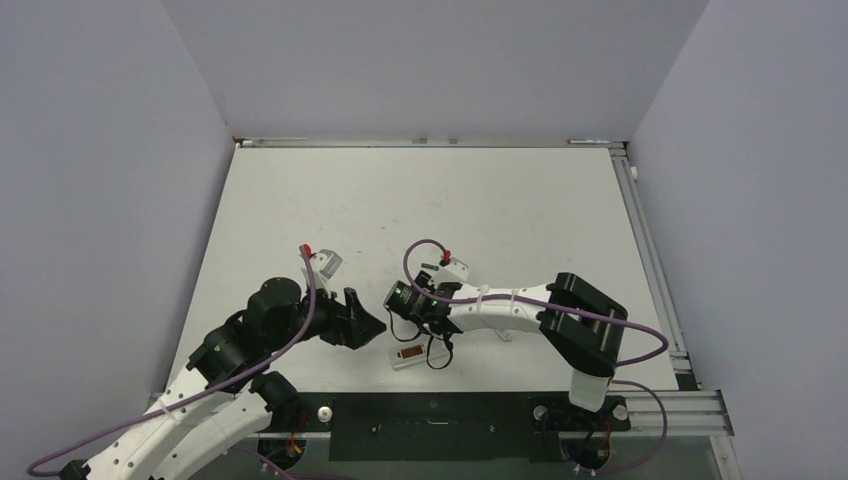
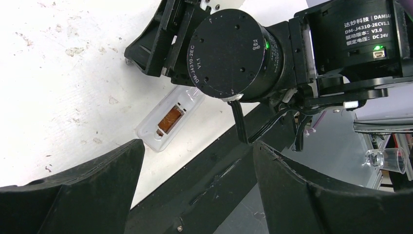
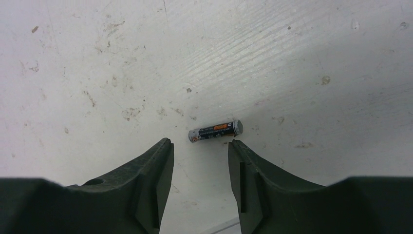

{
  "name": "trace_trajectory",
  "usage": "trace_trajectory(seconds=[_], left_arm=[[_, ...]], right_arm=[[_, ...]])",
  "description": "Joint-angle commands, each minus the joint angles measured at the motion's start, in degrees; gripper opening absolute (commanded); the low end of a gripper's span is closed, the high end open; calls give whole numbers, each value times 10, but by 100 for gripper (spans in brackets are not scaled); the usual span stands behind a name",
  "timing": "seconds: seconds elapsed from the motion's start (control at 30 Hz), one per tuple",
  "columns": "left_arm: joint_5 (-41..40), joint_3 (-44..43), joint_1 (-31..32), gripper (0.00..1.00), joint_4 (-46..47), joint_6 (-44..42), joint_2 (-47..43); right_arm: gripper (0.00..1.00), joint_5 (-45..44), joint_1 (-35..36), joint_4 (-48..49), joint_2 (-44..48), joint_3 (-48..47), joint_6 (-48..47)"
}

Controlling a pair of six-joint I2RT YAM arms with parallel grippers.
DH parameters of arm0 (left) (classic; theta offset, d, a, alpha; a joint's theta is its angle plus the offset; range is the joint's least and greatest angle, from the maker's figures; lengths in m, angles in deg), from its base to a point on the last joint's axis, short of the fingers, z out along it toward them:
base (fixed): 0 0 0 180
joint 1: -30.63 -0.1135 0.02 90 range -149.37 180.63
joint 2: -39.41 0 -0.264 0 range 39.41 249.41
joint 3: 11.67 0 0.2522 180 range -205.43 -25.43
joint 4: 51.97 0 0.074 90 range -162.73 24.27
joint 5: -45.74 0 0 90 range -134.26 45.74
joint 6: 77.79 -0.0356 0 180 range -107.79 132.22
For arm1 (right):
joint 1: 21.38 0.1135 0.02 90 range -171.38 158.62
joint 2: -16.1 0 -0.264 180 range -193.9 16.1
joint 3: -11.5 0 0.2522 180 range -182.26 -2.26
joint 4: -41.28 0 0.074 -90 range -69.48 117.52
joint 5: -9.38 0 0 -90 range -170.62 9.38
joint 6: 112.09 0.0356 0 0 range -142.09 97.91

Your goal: Load the batteries into the remote control

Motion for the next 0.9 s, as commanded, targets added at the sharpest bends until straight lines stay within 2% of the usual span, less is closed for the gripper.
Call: trace_trajectory(seconds=[0.0,0.47,0.87], left_arm=[[-9,-7,6,80,16,-8,-5],[-3,-6,10,80,21,-8,-2],[2,-5,10,80,23,-9,3]], right_arm=[[44,-26,1,-17,-11,-25,22],[41,-27,-11,-45,-33,-39,32],[36,-15,-27,-53,-57,-53,-3]])
